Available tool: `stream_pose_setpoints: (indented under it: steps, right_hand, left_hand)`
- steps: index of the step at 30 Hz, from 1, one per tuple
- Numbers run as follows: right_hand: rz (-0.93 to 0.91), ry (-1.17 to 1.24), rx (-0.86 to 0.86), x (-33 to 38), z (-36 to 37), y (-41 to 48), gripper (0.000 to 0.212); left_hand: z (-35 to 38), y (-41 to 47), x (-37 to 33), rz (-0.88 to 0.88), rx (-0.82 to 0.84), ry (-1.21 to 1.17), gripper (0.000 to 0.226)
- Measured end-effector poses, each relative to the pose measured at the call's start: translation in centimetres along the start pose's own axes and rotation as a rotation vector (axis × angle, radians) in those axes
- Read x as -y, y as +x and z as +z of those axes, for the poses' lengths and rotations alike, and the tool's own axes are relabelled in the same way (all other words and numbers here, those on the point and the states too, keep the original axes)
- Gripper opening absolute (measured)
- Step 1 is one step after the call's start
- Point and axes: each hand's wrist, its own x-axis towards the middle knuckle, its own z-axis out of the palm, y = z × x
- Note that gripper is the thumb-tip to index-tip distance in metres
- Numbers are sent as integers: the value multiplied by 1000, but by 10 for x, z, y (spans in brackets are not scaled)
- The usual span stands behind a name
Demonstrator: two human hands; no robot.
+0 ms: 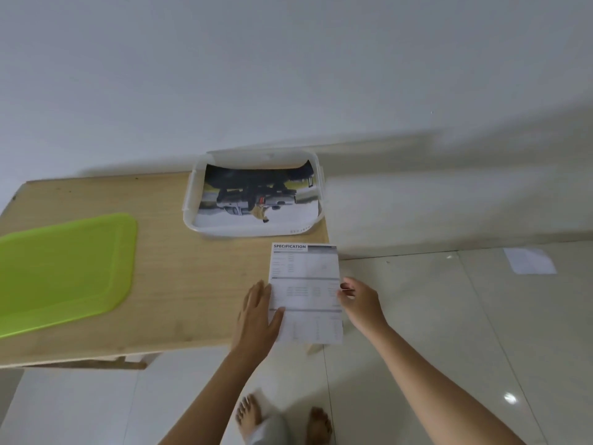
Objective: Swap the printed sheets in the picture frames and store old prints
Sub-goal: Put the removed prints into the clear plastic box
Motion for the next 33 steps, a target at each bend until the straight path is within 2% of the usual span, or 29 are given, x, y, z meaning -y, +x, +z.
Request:
stream_pose_setpoints:
  steps: [3, 11, 17, 28, 33]
  right_hand:
    - [-28, 28, -52, 4, 13, -10, 25]
    - [-5, -37, -227, 13, 37, -31, 36]
    - [40, 10, -300, 7, 51, -59, 41]
    - [145, 124, -366, -6, 70, -92, 36]
    - [159, 56, -391, 0, 68, -87, 25]
  left_hand:
    - [6, -12, 5, 39, 37, 80, 64]
    - [12, -28, 13, 58, 62, 134, 65]
    - [10, -43, 24, 121, 81, 159, 65]
    - [5, -54, 32, 194, 77, 174, 63]
    - [2, -41, 30, 207, 80, 184, 65]
